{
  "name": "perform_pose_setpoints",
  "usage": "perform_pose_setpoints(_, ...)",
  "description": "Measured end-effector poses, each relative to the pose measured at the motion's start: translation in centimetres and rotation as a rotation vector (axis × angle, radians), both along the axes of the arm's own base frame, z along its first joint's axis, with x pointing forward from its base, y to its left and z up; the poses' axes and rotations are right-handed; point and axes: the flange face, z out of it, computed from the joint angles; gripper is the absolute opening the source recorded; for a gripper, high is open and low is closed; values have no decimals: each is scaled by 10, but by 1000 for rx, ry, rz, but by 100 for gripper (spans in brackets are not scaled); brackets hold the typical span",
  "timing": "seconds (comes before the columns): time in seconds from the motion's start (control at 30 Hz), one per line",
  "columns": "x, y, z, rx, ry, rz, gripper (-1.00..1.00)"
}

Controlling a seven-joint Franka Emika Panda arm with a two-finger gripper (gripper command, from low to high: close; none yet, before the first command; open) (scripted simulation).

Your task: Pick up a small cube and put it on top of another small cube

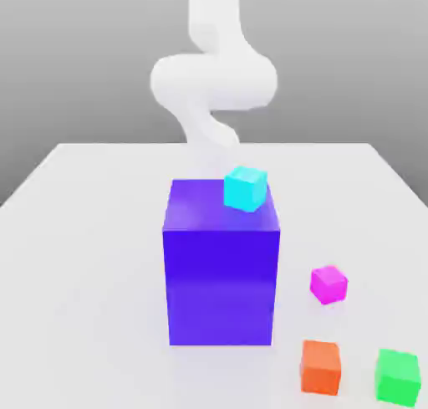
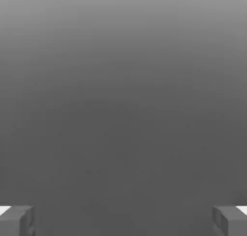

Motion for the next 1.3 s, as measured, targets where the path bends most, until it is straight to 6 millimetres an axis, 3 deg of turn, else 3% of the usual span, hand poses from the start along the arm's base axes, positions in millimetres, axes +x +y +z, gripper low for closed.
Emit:
perform_pose_setpoints(0.17,33,55,-102,-156,128,304,0)
perform_pose_setpoints(0.37,31,118,-222,-326,255,679,0)
perform_pose_setpoints(0.57,-12,167,-337,-480,363,1074,0)
perform_pose_setpoints(0.8,-97,189,-450,-635,468,1552,0)
perform_pose_setpoints(0.9,-117,192,-481,-665,486,1657,0)
perform_pose_setpoints(1.1,-119,190,-530,-665,490,1666,0)
perform_pose_setpoints(1.13,-119,189,-536,-665,490,1666,-100)
perform_pose_setpoints(1.3,-119,189,-536,-665,493,1667,-100)
